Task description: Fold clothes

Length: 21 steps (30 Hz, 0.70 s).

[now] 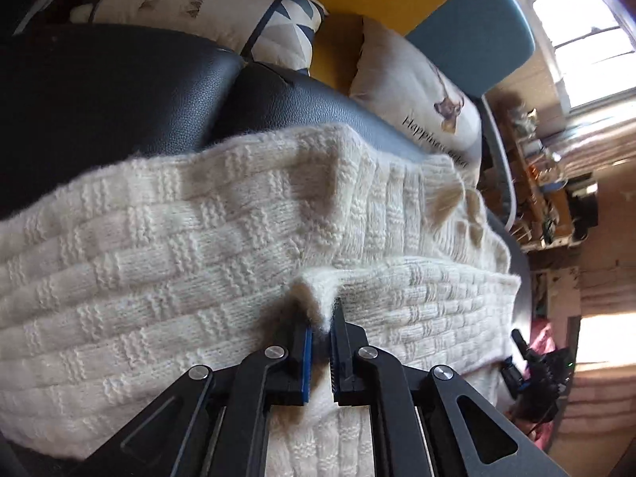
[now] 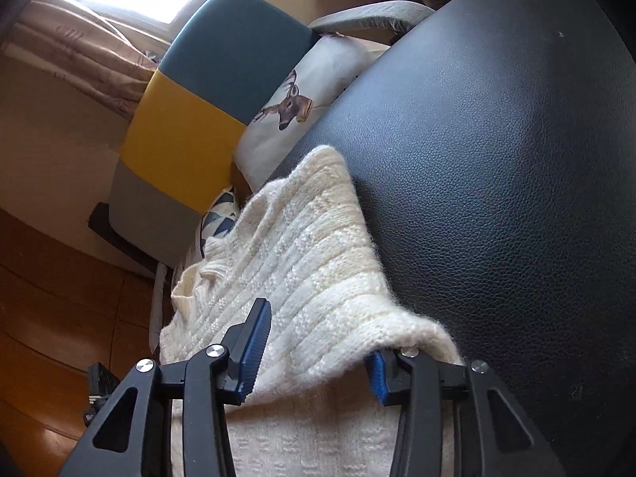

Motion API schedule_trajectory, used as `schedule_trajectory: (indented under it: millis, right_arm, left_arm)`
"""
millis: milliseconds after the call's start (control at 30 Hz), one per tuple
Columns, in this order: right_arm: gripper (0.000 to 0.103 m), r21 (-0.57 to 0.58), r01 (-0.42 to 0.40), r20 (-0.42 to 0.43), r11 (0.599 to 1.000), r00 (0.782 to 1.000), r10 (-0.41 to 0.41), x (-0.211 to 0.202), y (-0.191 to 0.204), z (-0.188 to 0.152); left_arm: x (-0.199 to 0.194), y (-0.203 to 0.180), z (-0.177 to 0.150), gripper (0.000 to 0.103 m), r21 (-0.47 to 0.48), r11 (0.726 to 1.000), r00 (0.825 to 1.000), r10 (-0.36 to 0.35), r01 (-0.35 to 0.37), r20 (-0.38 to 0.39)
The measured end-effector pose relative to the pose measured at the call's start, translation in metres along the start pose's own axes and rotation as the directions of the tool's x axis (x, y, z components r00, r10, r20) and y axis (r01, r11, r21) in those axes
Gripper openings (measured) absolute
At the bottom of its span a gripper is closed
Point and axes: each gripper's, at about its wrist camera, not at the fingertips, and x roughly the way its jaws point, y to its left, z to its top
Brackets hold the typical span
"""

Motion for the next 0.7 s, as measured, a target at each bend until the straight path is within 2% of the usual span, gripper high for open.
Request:
schedule_trajectory:
  millis: [67, 200, 300, 400, 533, 600, 700]
  right_arm:
    - [0.043, 0.063, -0.049, 0.021, 0.997, 0.999, 0.048, -0.005, -0.009, -0.001]
    - [0.043, 0.146, -0.084, -0.002, 0.986, 0.996, 0.085, -0.006, -0.024, -0.001]
    - [0.045, 0.145, -0.086, -0.043, 0.986, 0.995, 0.093, -0.014, -0.024, 0.000]
    - [0.045, 0.132, -0.108, -0.092, 0.985, 0.988, 0.121, -0.028, -0.023, 0.000]
    - [0.047, -0.047, -0.083, -0.091, 0.995, 0.993, 0.079, -0.065, -0.001, 0.003]
    - [0.047, -0.179, -0.051, -0.045, 0.983, 0.998, 0.043, -0.078, 0.021, 0.009]
    - [0.047, -0.371, 0.057, 0.005, 0.927, 0.998, -0.060, -0.067, 0.057, 0.018]
  left_arm:
    - [-0.002, -0.004, -0.007, 0.007, 0.050, 0.998, 0.999, 0.042, -0.043, 0.022]
    - [0.000, -0.008, -0.008, 0.009, 0.068, 0.995, 0.997, 0.075, -0.077, 0.037]
    - [-0.006, -0.008, -0.005, 0.010, 0.029, 0.997, 0.997, 0.067, -0.068, 0.049]
    - [-0.024, -0.003, -0.005, 0.021, -0.012, 0.997, 0.993, 0.078, -0.077, 0.092]
    - [-0.060, 0.003, -0.007, 0.024, -0.053, 0.997, 0.982, 0.063, -0.055, 0.178]
    - [-0.071, -0.011, -0.013, 0.026, 0.011, 1.000, 0.977, 0.011, -0.014, 0.214]
    - [-0.072, -0.043, -0.023, 0.030, 0.135, 0.991, 0.975, -0.046, 0.017, 0.219]
